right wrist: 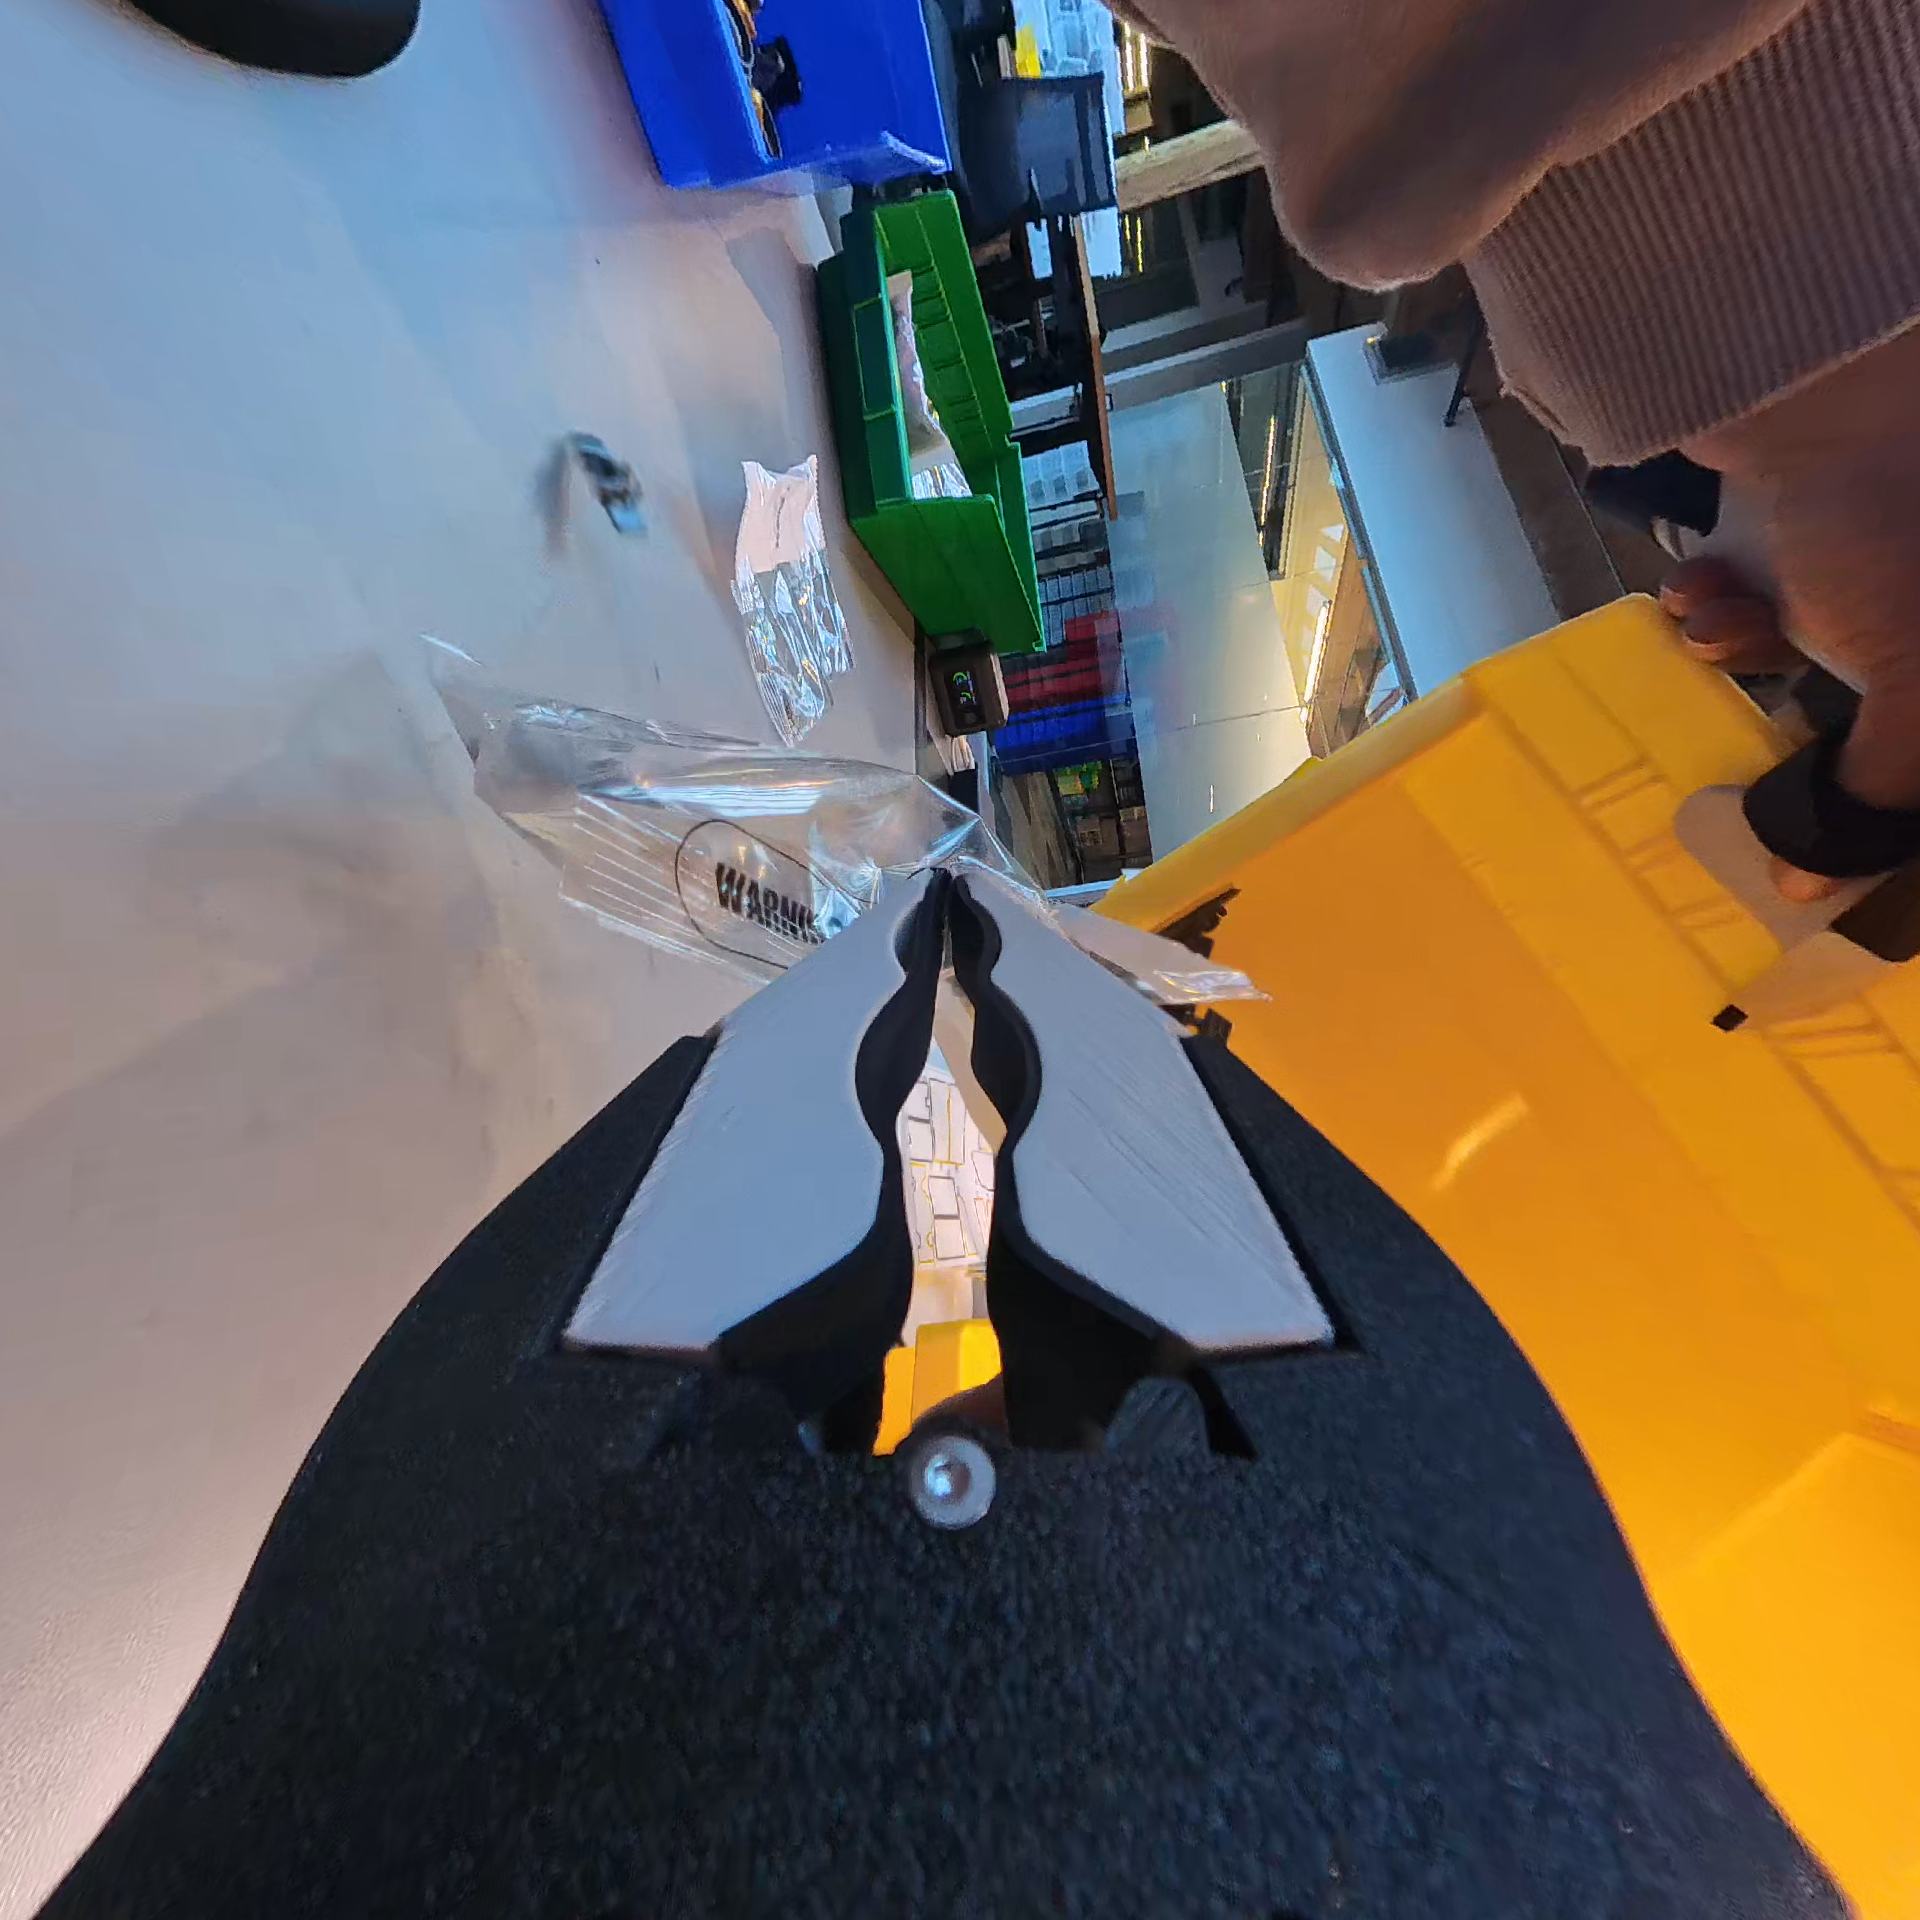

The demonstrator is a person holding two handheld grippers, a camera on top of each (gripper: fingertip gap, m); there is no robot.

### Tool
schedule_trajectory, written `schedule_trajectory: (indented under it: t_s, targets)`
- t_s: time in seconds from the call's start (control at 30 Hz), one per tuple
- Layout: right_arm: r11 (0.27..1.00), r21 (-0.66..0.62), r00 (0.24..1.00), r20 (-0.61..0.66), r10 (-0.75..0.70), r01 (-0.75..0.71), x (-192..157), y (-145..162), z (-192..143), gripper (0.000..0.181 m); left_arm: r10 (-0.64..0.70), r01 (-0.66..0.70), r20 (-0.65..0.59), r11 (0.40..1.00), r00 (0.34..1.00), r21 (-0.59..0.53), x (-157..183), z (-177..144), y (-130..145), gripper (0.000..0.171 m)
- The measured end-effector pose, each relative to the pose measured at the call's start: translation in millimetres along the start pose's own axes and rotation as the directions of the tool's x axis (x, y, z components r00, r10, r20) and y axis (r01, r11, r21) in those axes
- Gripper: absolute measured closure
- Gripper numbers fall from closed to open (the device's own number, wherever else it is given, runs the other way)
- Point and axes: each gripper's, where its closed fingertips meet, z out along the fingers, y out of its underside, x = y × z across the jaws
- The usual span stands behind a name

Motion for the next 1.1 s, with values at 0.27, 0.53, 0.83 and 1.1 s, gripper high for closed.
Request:
schedule_trajectory:
  t_s: [0.27,0.53,0.83,1.1]
  targets:
    - [0.999,-0.026,0.999,-0.032,0.021,-0.022,5.6,12.0,1.0,0.181,0.039,-0.04,0.022,0.997,0.999,0.06,-0.5,-8.7,-14.8,0.169]
    - [0.999,-0.036,0.999,-0.043,-0.005,0.004,3.2,12.0,3.8,0.181,0.121,-0.122,0.009,0.987,0.993,0.11,9.1,-11.5,-38.5,0.17]
    - [0.999,-0.045,0.998,-0.06,-0.022,0.019,7.5,14.6,0.3,0.181,0.143,-0.15,0.051,0.971,0.988,0.188,9.9,-18.7,-57.8,0.17]
    - [0.998,-0.058,0.995,-0.099,-0.029,0.024,19.6,24.2,-6.6,0.181,0.039,-0.063,0.094,0.962,0.995,0.265,-6.6,-25.3,-56.7,0.17]
